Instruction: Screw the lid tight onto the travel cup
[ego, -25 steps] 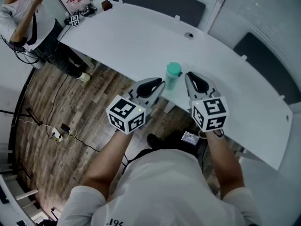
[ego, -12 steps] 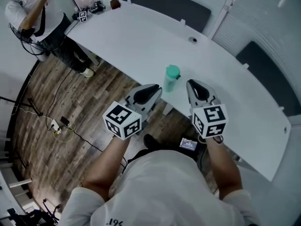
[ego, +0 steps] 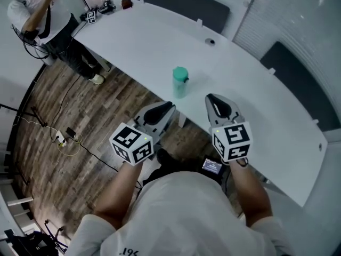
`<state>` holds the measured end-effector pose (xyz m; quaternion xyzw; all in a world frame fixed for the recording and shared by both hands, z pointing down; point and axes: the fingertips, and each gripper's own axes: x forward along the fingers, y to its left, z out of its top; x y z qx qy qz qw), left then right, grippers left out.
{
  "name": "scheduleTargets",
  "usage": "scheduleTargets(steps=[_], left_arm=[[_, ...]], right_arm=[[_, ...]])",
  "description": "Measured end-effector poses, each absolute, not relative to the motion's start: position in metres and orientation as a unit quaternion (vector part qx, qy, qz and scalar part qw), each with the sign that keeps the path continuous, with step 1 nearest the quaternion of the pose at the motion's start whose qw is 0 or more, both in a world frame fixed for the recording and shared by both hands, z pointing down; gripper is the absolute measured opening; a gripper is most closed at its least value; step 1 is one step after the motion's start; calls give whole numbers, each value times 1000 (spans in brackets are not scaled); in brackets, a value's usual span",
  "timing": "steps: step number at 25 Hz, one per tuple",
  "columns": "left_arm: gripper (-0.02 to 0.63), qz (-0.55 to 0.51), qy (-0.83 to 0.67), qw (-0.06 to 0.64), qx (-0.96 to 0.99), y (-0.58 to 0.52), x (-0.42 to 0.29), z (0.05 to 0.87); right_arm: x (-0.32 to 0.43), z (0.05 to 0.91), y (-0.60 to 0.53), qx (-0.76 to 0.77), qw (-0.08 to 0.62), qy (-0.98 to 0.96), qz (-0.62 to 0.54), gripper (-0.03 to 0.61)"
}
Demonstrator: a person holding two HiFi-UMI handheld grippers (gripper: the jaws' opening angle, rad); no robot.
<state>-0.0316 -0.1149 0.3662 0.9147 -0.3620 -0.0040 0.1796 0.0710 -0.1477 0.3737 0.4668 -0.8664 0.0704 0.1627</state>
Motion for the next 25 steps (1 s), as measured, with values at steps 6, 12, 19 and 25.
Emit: scheduleTargets(steps=[6,12,19,25], left_arm=[[64,-6,-375,181,909,-89,-14,363],[64,-7,-394,183,901,-65,-6,364],[64,-13,-413,185,892,-38,-2,363],[64,-19,-421,183,888,-18,3,360]], right_arm=[[90,374,-123,456,161,-872,71,32],[99,374,-105,442,156,-881,69,31],[102,373,-82,424,153,-890,64,28],[104,369,-65,412,150,-897,53,23]])
